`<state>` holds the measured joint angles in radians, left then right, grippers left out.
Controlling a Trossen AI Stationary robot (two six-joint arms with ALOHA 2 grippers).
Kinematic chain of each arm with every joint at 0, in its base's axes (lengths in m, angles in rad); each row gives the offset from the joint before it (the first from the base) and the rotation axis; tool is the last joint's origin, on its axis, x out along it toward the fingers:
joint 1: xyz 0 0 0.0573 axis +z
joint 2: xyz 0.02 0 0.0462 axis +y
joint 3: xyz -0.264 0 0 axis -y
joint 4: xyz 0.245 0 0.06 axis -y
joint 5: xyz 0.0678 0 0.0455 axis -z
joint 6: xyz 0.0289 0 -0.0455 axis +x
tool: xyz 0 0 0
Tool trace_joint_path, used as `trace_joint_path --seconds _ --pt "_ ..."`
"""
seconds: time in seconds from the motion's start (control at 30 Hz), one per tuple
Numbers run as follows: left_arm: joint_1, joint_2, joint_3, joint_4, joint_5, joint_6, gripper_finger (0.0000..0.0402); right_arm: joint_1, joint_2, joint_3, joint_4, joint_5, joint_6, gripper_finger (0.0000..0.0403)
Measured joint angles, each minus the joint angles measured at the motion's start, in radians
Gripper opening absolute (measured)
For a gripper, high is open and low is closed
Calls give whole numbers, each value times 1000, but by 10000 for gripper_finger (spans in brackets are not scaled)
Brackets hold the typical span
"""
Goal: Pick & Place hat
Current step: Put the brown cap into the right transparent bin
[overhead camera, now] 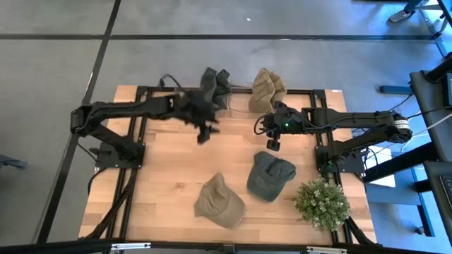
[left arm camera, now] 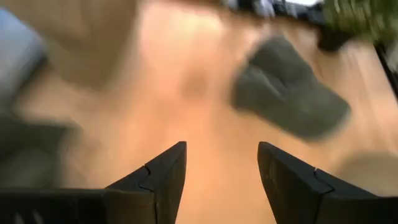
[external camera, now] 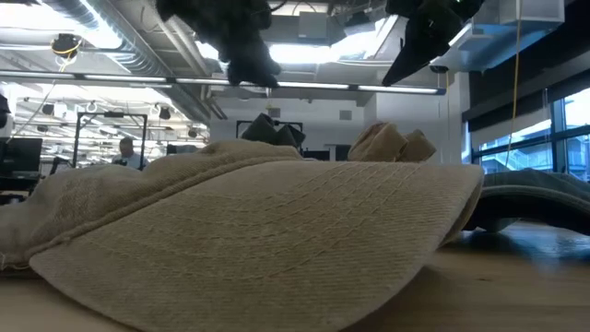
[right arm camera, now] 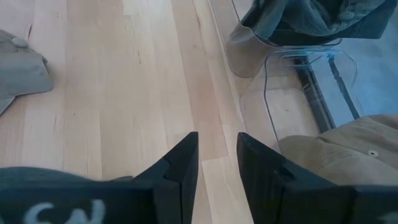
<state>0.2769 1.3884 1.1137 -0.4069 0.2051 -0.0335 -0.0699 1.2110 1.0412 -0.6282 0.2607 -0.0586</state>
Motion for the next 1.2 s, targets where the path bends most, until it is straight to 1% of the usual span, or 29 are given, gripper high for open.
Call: trace_joint_path --seconds 0.13,0.3,0.33,0.4,0.5,0.6,0.73,0.83,0.9,0.93,1.0,1.1,1.2 --pt "-153 0 0 -137 -87 -144 192 0 0 0 0 0 -1 111" --pt "-331 29 -1 -289 -275 -391 192 0 0 0 1 0 2 111" --pt "-360 40 -1 -295 -304 -439 192 0 0 0 1 0 3 111" --pt "-410 63 -4 -312 -328 -523 192 0 0 0 2 0 3 111" --pt "-470 96 -29 -277 -332 -630 192 1 0 0 7 -1 36 111" --pt "-512 130 -88 -241 -333 -737 192 1 0 0 7 -1 81 111" --pt "-552 163 -153 -132 -291 -828 192 1 0 0 10 -22 85 111" --pt "-598 170 -186 -30 -283 -882 192 1 0 0 9 -27 109 111" --pt "-629 170 -206 49 -282 -947 192 1 0 0 5 -27 131 111" --pt "-645 170 -215 59 -284 -994 192 1 0 0 4 -27 135 111" --pt "-683 171 -228 61 -312 -1078 192 1 0 0 5 -27 141 111" --pt "-740 169 -243 86 -397 -1206 192 1 0 0 4 -27 166 111" --pt "-796 170 -264 123 -477 -1265 192 1 0 0 5 -29 171 111"
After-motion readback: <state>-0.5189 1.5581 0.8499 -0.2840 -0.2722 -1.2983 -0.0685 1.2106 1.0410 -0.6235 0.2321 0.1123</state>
